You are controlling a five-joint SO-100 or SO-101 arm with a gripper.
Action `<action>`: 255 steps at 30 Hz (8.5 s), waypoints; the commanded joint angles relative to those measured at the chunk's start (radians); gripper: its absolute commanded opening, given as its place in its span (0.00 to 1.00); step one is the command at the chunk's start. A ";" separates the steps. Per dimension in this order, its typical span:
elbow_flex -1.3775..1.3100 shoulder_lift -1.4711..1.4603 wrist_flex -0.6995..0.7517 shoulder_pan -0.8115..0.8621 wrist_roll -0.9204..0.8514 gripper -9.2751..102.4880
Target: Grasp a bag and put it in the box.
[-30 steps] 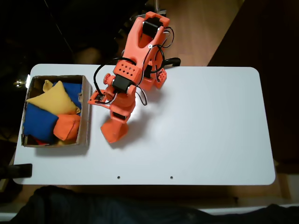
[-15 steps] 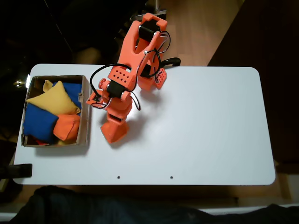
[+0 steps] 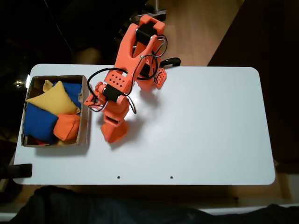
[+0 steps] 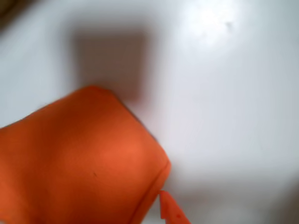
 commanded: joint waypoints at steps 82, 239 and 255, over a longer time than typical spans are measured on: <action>-0.060 0.176 -0.029 -0.049 0.021 0.08; -1.069 -0.015 0.089 0.592 -0.029 0.08; -1.114 -0.144 0.092 0.626 -0.043 0.08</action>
